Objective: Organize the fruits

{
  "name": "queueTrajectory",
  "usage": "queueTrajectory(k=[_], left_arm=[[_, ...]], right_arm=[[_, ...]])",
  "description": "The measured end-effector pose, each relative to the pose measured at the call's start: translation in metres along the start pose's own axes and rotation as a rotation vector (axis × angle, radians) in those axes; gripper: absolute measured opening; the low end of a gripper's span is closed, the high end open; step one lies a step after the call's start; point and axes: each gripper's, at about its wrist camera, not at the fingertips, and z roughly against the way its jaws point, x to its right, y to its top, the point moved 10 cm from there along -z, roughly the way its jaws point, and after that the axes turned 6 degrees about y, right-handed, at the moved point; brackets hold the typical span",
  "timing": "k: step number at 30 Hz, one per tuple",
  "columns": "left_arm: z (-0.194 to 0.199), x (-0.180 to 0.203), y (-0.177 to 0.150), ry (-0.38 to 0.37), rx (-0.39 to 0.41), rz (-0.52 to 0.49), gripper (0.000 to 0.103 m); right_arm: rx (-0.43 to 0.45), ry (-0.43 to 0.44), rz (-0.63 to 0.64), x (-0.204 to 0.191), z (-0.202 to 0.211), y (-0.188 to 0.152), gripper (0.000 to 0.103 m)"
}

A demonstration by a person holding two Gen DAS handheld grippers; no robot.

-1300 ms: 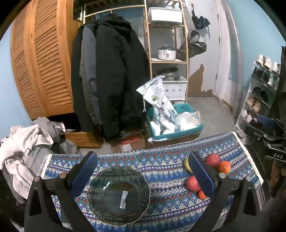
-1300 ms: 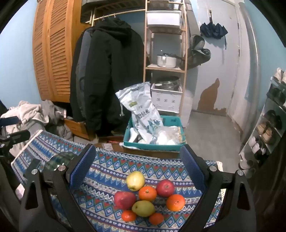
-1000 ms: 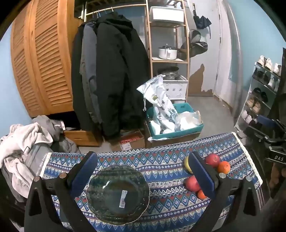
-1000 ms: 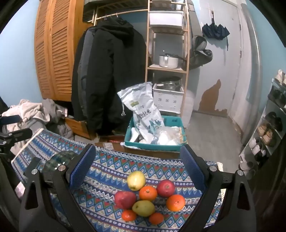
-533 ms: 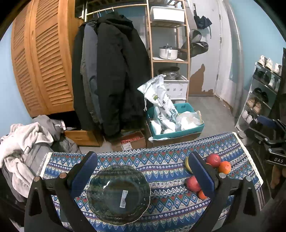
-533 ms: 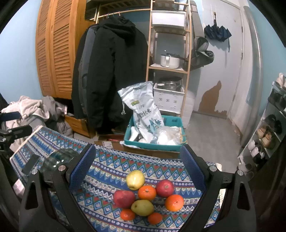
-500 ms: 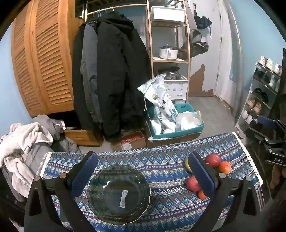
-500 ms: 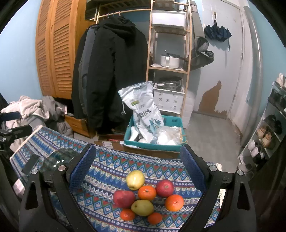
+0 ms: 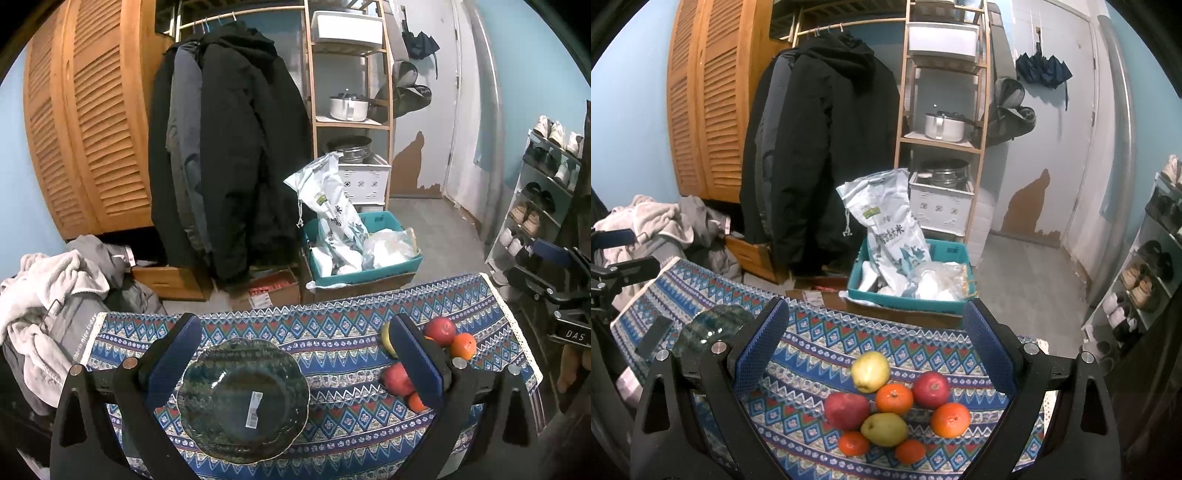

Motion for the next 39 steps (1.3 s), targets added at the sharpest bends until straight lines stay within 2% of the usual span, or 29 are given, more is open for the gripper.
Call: queueTrajectory(k=[39], left_arm=[[-0.0019,0.0060,0.0004,-0.005,-0.011,-0.013,0.102]], right_arm=[[-0.008,0.009,0.020,-0.0054,-0.0007,0.0030,0.094]])
